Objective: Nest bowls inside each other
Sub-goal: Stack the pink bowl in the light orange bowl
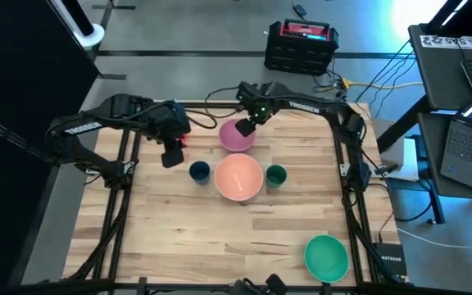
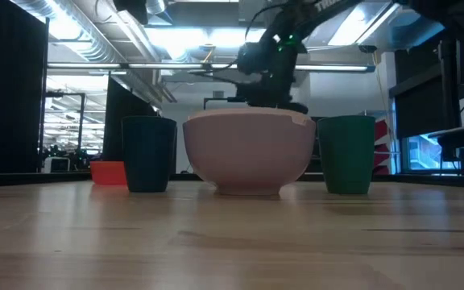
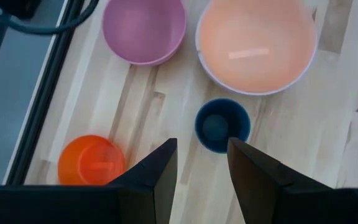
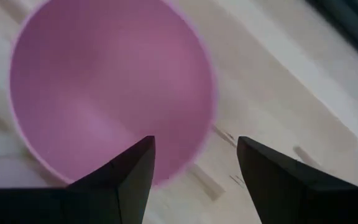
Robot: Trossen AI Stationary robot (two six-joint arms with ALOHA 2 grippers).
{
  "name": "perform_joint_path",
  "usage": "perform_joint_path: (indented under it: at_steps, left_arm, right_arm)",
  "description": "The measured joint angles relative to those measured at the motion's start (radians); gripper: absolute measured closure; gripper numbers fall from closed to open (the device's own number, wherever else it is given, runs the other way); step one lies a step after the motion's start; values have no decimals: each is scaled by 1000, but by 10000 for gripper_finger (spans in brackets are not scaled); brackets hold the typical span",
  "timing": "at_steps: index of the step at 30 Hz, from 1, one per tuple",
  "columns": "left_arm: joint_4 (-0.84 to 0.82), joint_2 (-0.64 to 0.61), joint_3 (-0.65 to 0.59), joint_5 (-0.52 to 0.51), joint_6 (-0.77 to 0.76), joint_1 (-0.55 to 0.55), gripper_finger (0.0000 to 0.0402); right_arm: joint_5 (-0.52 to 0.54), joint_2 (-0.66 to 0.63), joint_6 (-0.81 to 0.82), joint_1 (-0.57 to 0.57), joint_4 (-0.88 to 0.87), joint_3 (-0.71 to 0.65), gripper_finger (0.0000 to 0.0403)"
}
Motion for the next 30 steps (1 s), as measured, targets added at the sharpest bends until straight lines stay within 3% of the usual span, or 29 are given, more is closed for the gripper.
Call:
perform_joint_path:
  at_steps: [7,10,13,17,30]
  left_arm:
    - [1,0,0,0,4,1,277]
    - [7,0,0,0,7,1,277]
    - [8,0,0,0,14,2,277]
    - [8,0,0,0,27,2,277]
    - [7,0,1,-1,31,2,277]
  right_arm:
    - [0,70,6,0,3,0,190]
    - [-1,89,7,0,5,0,211]
    - [-8,107,7,0,7,0,268]
    - [-9,111,-19,1,36,1,383]
    - [20,104,-144,-5,-156,333,402]
